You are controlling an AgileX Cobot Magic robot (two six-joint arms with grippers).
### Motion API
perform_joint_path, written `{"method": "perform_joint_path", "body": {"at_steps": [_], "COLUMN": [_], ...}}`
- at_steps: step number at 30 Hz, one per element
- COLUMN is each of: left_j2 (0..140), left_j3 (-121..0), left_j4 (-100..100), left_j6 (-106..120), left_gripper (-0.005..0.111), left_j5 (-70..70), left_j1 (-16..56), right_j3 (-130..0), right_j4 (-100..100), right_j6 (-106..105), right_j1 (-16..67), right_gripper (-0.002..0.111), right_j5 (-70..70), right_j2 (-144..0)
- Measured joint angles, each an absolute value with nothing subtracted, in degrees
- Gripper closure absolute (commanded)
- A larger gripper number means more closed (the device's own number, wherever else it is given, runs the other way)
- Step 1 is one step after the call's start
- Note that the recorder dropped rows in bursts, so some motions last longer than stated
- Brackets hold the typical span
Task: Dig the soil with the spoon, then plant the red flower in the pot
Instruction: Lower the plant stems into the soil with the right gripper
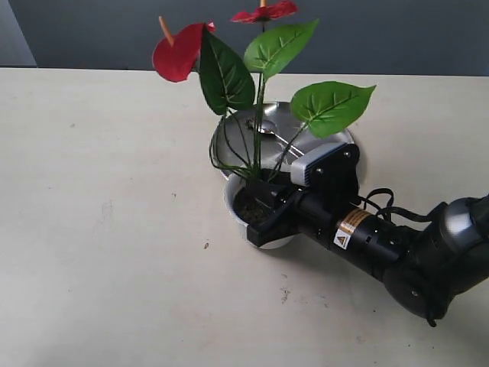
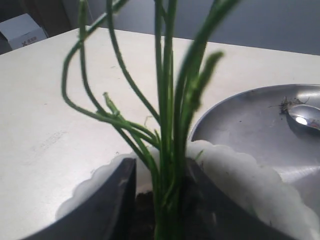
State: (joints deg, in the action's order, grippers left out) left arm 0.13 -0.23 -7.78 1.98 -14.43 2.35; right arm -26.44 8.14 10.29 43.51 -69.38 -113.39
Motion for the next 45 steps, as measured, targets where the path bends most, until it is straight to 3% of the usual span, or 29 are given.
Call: {"method": "perform_joint_path", "body": {"at_steps": [15,21,45], "left_j2": [0.1,0.1,0.1], "left_j3": [-0.2,-0.2,-0.2], "left_j4": [-7.8,-7.8,-7.8], "left_j6": [2.0,2.0,2.0], "left_gripper": [0.106,0.106,0.106], "left_j5": [-14.4,-14.4,-14.4], "left_j1": [2.4,2.4,2.4], "right_j3": [-26.4,-26.4,-21.8], "right_j4": [8.4,8.6,1.5], "right_j6": [10.4,10.7,9.0], "right_j1": [43.5,43.5,43.6], "right_gripper": [0.077,0.061,0.060], "right_j5": [-69.4,-69.6,-69.6], "right_j2": [-113.4,-113.3,-106.1]}}
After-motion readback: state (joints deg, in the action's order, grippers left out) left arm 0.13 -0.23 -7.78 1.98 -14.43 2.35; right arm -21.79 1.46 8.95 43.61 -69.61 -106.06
